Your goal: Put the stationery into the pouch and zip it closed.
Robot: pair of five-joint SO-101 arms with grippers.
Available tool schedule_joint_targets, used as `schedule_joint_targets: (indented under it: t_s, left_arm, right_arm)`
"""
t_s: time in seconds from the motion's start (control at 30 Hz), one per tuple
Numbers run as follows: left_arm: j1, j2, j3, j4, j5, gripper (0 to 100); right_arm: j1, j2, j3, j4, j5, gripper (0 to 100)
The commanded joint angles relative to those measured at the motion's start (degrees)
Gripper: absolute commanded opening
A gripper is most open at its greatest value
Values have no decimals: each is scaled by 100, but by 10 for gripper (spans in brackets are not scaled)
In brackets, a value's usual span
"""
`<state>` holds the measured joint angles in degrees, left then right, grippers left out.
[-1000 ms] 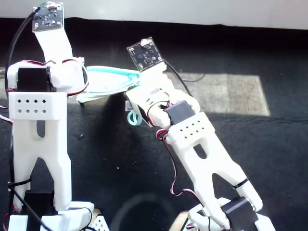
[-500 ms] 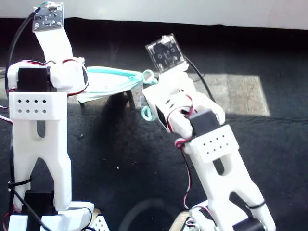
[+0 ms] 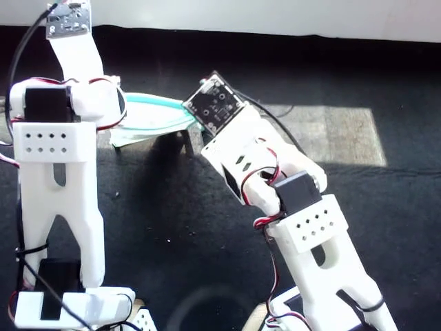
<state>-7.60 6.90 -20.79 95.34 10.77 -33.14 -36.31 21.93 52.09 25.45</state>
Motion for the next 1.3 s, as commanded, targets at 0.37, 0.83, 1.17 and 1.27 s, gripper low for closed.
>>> schedule_joint_targets:
  t_s: [0.37,0.83,1.17,1.27]
  left_arm:
    - [-110,532,-963,123,53,11]
    - [-145,523,-1974,149,62,161]
    - [-119,576,-1938,149,62,159]
    - [-119,576,-1938,149,62,98]
  right_arm:
    - [-40,233,-1604,426,158,6]
    - [-31,1200,-1930,-75,123,6]
    - [-48,2000,-1991,-92,123,6]
    - [-66,2352,-2009,-110,123,22]
